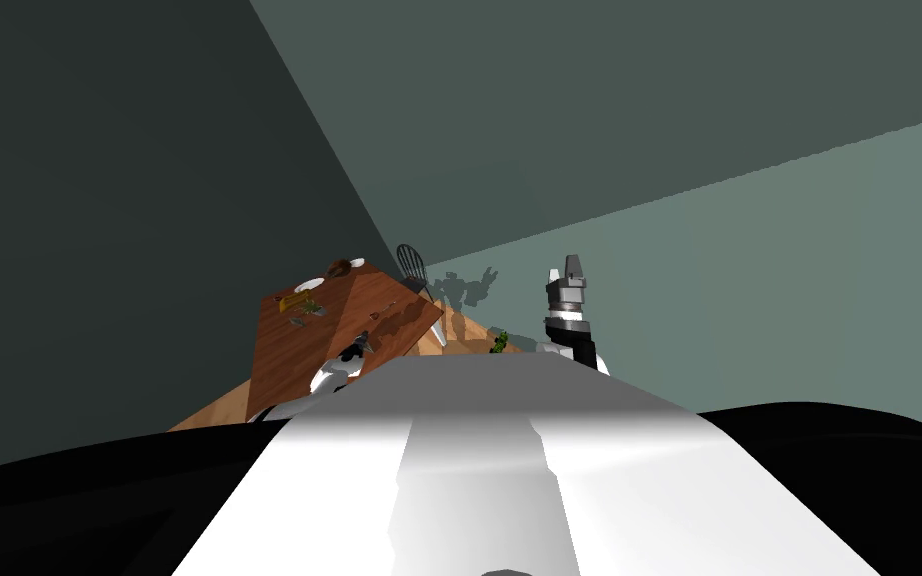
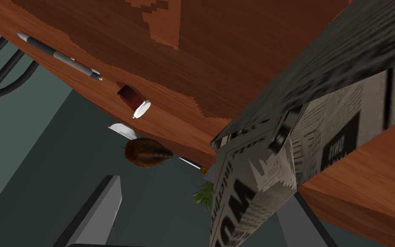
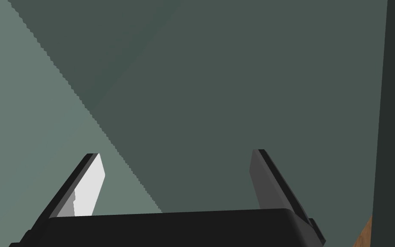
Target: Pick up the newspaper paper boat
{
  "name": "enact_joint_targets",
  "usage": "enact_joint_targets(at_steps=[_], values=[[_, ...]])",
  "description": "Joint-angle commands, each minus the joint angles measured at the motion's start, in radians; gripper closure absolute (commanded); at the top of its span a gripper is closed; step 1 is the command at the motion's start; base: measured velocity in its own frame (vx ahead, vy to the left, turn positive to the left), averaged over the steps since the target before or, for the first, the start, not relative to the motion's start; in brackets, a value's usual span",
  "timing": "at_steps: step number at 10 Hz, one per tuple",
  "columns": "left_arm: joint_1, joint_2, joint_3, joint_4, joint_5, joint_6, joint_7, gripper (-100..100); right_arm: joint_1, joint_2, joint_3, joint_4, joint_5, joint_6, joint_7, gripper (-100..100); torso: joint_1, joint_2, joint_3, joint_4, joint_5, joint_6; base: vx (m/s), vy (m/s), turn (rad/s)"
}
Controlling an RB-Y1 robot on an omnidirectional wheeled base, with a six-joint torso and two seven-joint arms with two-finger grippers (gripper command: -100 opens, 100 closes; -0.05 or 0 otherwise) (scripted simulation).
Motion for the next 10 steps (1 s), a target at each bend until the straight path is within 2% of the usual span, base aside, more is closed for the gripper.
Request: enact_joint_targets(at_steps=[1, 2, 3, 4, 6, 7, 8, 9, 10], values=[[-0.012, 0.002, 0.002, 0.028, -0.003, -0.011, -0.002, -100, 0.000, 0.000, 0.000, 0.000, 0.000, 0.000, 0.000, 0, 0.000, 0.000, 0.000, 0.000, 0.000, 0.000, 0.008, -0.006, 0.007], [-0.044, 0.013, -0.005, 0.070, -0.013, -0.042, 0.003, -100, 0.000, 0.000, 0.000, 0.000, 0.000, 0.000, 0.000, 0, 0.000, 0.000, 0.000, 0.000, 0.000, 0.000, 0.012, -0.008, 0.064], [-0.044, 0.013, -0.005, 0.086, -0.013, -0.042, 0.003, -100, 0.000, 0.000, 0.000, 0.000, 0.000, 0.000, 0.000, 0, 0.000, 0.000, 0.000, 0.000, 0.000, 0.000, 0.015, -0.009, 0.035], [-0.075, 0.024, -0.011, 0.124, -0.024, -0.072, 0.008, -100, 0.000, 0.000, 0.000, 0.000, 0.000, 0.000, 0.000, 0, 0.000, 0.000, 0.000, 0.000, 0.000, 0.000, 0.021, -0.012, 0.075], [-0.075, 0.024, -0.011, 0.144, -0.024, -0.072, 0.008, -100, 0.000, 0.000, 0.000, 0.000, 0.000, 0.000, 0.000, 0, 0.000, -0.001, 0.000, 0.000, 0.000, 0.000, 0.012, -0.006, 0.008], [-0.107, 0.035, -0.018, 0.186, -0.034, -0.103, 0.013, -100, 0.000, 0.000, 0.000, 0.000, 0.000, 0.000, 0.000, 0, 0.000, 0.000, 0.000, 0.000, 0.000, 0.000, 0.001, -0.005, 0.052], [-0.118, 0.033, -0.003, 0.213, -0.032, -0.107, -0.002, -100, 0.000, 0.000, 0.000, 0.000, 0.000, 0.000, 0.000, 0, 0.000, 0.000, 0.000, 0.000, 0.000, 0.000, -0.001, -0.003, 0.011], [-0.123, 0.034, -0.001, 0.223, -0.033, -0.117, -0.006, 100, 0.000, 0.000, 0.000, 0.000, 0.000, 0.000, 0.000, 0, 0.000, 0.001, 0.000, 0.000, 0.000, 0.000, -0.002, 0.001, 0.016], [-0.121, 0.035, -0.001, 0.223, -0.033, -0.115, -0.006, 100, 0.000, 0.000, 0.000, 0.000, 0.000, 0.000, 0.000, 0, 0.000, 0.001, 0.001, 0.001, 0.000, 0.002, 0.000, 0.000, 0.000]])
